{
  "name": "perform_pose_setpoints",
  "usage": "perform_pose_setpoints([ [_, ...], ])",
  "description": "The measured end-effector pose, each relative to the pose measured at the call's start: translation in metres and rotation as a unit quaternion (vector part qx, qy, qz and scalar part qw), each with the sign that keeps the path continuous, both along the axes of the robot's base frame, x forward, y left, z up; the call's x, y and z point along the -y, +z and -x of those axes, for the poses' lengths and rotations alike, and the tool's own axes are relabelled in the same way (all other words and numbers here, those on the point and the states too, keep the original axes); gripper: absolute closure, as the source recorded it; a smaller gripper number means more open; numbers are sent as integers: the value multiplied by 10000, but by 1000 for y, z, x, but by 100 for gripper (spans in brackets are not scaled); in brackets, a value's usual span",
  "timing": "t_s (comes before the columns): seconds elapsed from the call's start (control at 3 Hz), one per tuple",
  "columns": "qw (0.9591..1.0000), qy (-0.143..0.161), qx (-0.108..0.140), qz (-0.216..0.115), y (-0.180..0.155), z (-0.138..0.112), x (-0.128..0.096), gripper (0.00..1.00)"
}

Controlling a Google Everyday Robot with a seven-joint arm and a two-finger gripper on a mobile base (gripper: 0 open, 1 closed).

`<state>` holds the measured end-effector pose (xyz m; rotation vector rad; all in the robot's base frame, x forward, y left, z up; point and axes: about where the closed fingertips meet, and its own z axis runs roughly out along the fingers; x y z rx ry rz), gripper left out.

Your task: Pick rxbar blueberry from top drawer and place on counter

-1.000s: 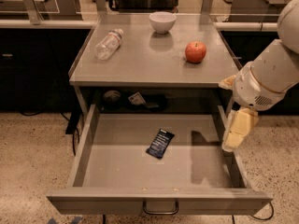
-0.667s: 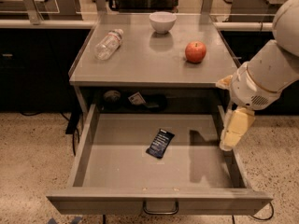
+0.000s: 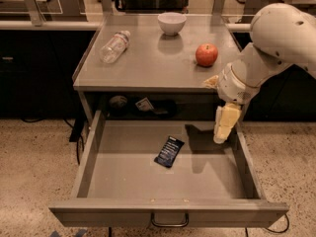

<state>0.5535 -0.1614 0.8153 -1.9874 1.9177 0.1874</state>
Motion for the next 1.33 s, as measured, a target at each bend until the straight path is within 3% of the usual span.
perform_pose_setpoints([
  [0.67,9999,122,-39,-69,-2,1,-3,0],
  [1.0,9965,699,-171,-436,1,4,-15,0],
  [1.33,9922,1121,-141,-531,7,8,-18,0],
])
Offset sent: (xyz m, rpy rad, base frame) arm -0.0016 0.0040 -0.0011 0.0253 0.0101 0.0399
